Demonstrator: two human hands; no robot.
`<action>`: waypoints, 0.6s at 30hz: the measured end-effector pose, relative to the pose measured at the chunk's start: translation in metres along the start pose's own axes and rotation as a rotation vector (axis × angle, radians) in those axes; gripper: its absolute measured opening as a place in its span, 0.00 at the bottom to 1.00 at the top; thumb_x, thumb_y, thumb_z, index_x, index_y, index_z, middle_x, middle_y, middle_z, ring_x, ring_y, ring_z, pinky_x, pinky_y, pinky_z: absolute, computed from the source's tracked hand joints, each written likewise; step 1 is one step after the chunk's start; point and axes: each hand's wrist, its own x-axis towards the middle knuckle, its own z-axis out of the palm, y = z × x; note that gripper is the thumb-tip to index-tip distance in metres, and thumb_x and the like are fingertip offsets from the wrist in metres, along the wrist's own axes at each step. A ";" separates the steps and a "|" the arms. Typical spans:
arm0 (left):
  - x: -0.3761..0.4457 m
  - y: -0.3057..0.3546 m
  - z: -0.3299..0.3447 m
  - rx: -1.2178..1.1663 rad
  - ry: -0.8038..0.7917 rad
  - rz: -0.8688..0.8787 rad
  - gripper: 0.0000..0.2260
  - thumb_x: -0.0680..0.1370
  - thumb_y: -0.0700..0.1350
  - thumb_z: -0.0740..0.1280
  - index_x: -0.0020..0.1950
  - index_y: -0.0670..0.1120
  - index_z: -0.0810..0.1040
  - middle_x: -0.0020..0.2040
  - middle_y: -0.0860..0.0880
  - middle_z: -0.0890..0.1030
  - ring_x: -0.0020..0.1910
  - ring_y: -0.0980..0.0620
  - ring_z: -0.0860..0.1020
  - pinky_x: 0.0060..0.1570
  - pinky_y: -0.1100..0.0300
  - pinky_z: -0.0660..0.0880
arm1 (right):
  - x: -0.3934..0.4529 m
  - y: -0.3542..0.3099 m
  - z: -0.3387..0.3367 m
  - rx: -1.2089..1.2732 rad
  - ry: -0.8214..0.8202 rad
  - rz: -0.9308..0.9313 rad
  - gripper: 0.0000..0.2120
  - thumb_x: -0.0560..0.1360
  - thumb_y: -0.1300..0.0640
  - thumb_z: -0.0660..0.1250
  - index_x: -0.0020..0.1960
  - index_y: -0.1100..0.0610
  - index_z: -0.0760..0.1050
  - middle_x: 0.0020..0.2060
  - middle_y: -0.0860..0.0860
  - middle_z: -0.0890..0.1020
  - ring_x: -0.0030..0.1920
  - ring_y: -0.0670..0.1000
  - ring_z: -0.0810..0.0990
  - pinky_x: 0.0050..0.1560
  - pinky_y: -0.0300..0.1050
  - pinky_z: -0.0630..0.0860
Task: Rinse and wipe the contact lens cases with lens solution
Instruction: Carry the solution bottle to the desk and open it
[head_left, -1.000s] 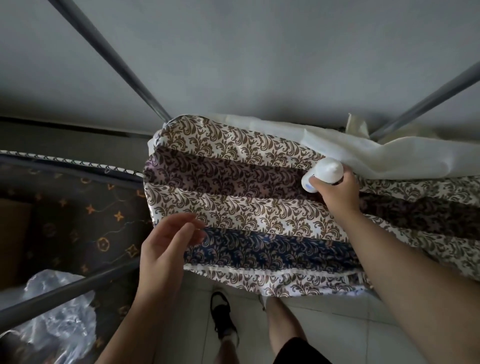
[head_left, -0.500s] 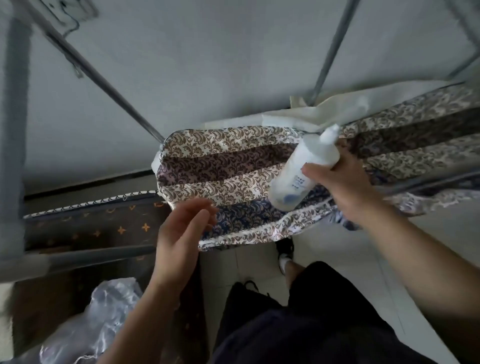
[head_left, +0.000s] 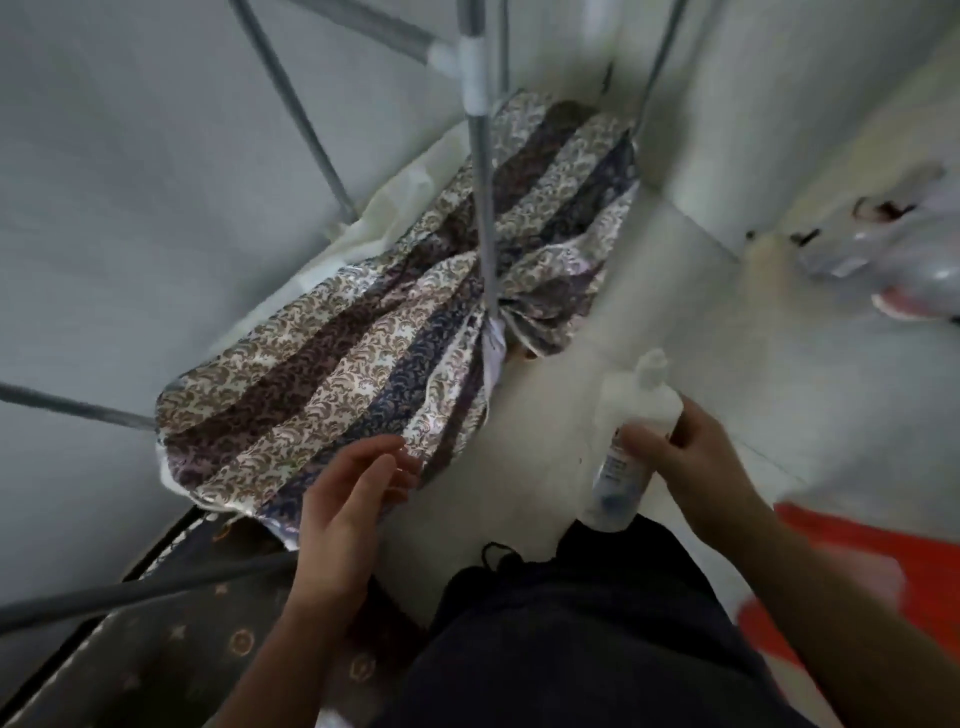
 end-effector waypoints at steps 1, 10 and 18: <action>-0.003 -0.002 0.011 0.014 -0.045 -0.002 0.10 0.82 0.38 0.63 0.52 0.47 0.84 0.44 0.43 0.84 0.42 0.44 0.81 0.43 0.57 0.79 | -0.018 0.003 -0.014 0.006 0.050 -0.006 0.16 0.62 0.42 0.74 0.50 0.33 0.81 0.47 0.43 0.87 0.47 0.45 0.86 0.42 0.40 0.82; -0.057 -0.020 0.128 0.122 -0.409 -0.015 0.08 0.79 0.43 0.65 0.52 0.47 0.84 0.46 0.41 0.85 0.41 0.47 0.82 0.43 0.55 0.81 | -0.185 0.056 -0.110 0.109 0.541 -0.032 0.15 0.63 0.42 0.73 0.50 0.38 0.81 0.47 0.45 0.86 0.47 0.46 0.86 0.41 0.37 0.81; -0.164 -0.045 0.242 0.206 -0.775 0.031 0.09 0.77 0.45 0.64 0.50 0.49 0.85 0.44 0.42 0.85 0.39 0.47 0.82 0.40 0.58 0.81 | -0.369 0.099 -0.176 0.177 0.963 -0.005 0.16 0.61 0.41 0.72 0.49 0.35 0.80 0.46 0.42 0.86 0.46 0.44 0.85 0.39 0.39 0.81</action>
